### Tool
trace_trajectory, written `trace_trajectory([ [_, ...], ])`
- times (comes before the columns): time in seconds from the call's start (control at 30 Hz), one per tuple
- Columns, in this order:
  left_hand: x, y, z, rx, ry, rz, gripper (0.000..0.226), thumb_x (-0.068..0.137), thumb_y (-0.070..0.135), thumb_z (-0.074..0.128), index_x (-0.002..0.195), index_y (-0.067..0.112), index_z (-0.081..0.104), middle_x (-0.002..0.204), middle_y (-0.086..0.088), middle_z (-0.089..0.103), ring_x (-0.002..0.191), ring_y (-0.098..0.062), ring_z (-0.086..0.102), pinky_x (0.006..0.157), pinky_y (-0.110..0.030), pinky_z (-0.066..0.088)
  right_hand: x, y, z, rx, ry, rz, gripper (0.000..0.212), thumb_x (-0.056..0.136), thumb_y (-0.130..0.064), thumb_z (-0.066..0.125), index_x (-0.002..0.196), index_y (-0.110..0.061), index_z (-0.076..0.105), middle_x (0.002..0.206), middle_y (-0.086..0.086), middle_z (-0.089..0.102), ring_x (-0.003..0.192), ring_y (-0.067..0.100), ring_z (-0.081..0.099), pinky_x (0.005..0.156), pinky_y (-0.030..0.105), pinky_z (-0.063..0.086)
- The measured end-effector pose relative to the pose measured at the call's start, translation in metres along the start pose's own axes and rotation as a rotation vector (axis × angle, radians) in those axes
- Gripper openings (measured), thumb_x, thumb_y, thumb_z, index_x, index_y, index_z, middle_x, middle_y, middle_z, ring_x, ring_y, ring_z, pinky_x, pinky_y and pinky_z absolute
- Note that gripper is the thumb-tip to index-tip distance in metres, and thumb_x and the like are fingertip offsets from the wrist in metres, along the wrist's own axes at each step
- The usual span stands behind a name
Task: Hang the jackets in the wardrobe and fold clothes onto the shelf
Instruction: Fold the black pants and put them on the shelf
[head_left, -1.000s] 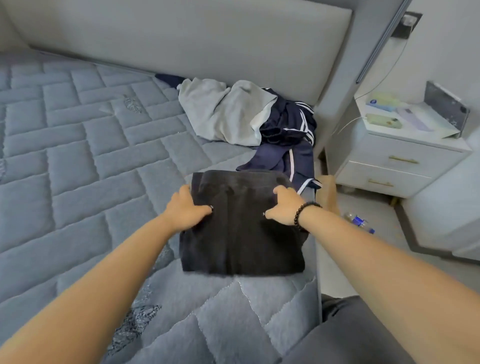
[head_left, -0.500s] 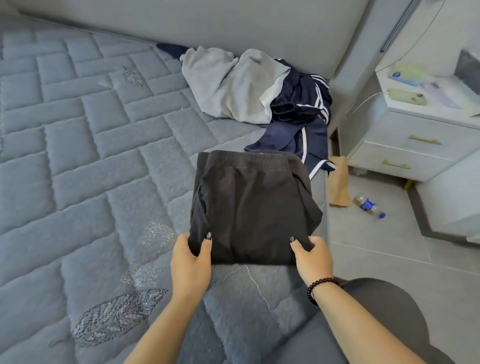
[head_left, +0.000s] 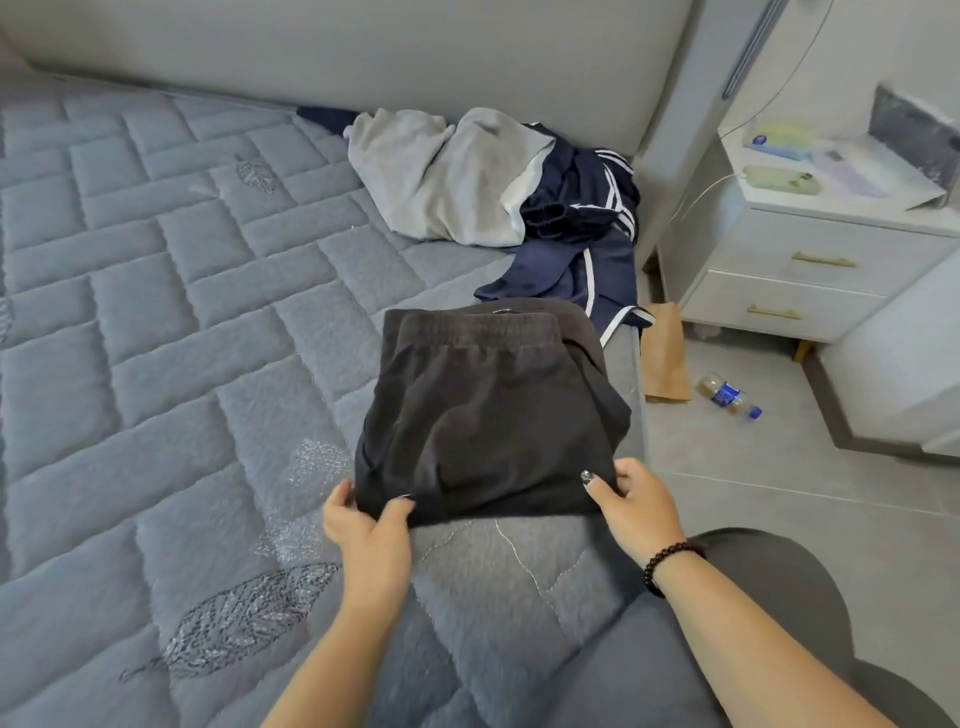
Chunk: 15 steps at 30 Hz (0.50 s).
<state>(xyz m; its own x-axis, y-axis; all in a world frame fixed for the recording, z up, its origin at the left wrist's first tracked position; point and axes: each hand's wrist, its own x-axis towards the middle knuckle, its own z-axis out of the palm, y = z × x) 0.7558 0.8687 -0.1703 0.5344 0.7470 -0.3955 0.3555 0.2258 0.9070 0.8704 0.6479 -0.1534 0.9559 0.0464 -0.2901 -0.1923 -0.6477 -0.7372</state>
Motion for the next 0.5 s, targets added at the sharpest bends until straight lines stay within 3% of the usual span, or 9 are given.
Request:
trace_trajectory([
  [0.07,-0.007,-0.001,0.007,0.174,-0.017,0.103,0.09,0.069,0.009,0.081,0.14,0.003,0.025,0.139,-0.006,0.028,0.12,-0.014,0.039,0.107,-0.03,0.035,-0.007,0.002,-0.002,-0.013,-0.112,-0.054,0.028,0.08,-0.027,0.074,0.096,-0.025,0.052,0.091,-0.012,0.064,0.085,0.009,0.061,0.072,0.025,0.048],
  [0.1,-0.009,-0.002,0.008,0.228,-0.038,0.137,0.098,0.065,0.008,0.083,0.142,0.003,0.022,0.139,-0.009,0.029,0.125,-0.022,0.039,0.109,-0.038,0.036,-0.01,0.003,-0.003,-0.043,-0.156,-0.079,0.036,0.077,-0.024,0.076,0.101,-0.027,0.05,0.093,-0.014,0.062,0.088,0.007,0.06,0.07,0.02,0.046],
  [0.17,-0.011,-0.002,0.006,0.233,-0.057,0.134,0.09,0.068,0.003,0.077,0.14,0.005,0.024,0.127,-0.02,0.043,0.114,-0.033,0.053,0.099,-0.045,0.047,-0.012,0.005,-0.004,-0.105,-0.15,-0.131,0.039,0.077,-0.019,0.076,0.106,-0.025,0.051,0.095,-0.013,0.061,0.09,0.009,0.06,0.071,0.017,0.044],
  [0.23,-0.013,0.0,0.004,0.227,-0.041,0.116,0.067,0.076,-0.001,0.066,0.132,0.007,0.03,0.098,-0.017,0.058,0.083,-0.023,0.062,0.07,-0.03,0.05,-0.011,0.005,-0.006,-0.081,-0.037,-0.164,0.03,0.081,-0.021,0.074,0.104,-0.022,0.056,0.095,-0.009,0.063,0.089,0.01,0.059,0.078,0.023,0.047],
  [0.3,-0.015,0.003,0.005,0.254,-0.053,0.179,0.051,0.08,-0.002,0.058,0.123,0.015,0.037,0.083,-0.005,0.06,0.065,-0.008,0.058,0.057,-0.02,0.04,-0.01,0.002,-0.008,-0.001,0.064,-0.186,0.021,0.086,-0.026,0.069,0.103,-0.019,0.06,0.096,-0.007,0.064,0.089,0.011,0.06,0.079,0.026,0.048],
  [0.37,-0.02,0.008,0.01,0.248,-0.151,0.273,0.047,0.081,0.004,0.063,0.115,0.027,0.039,0.09,0.005,0.062,0.066,-0.003,0.061,0.057,-0.015,0.043,-0.01,0.002,-0.009,0.036,0.101,-0.204,0.017,0.09,-0.027,0.064,0.103,-0.016,0.062,0.098,-0.004,0.066,0.092,0.013,0.061,0.079,0.025,0.047],
  [0.43,-0.025,0.013,0.016,0.167,-0.249,0.315,0.048,0.081,0.017,0.074,0.113,0.031,0.04,0.102,0.012,0.06,0.081,0.002,0.064,0.065,-0.011,0.049,-0.01,0.004,-0.009,0.078,0.09,-0.181,0.012,0.092,-0.024,0.06,0.1,-0.016,0.062,0.099,-0.001,0.067,0.093,0.015,0.063,0.079,0.027,0.051],
  [0.5,-0.024,0.016,0.018,0.002,-0.284,0.187,0.04,0.084,0.022,0.074,0.112,0.031,0.046,0.11,0.008,0.061,0.093,-0.003,0.067,0.077,-0.019,0.056,-0.01,0.004,-0.011,0.22,0.046,-0.11,0.005,0.094,-0.019,0.057,0.095,-0.017,0.062,0.099,0.001,0.068,0.087,0.014,0.068,0.075,0.029,0.057],
])
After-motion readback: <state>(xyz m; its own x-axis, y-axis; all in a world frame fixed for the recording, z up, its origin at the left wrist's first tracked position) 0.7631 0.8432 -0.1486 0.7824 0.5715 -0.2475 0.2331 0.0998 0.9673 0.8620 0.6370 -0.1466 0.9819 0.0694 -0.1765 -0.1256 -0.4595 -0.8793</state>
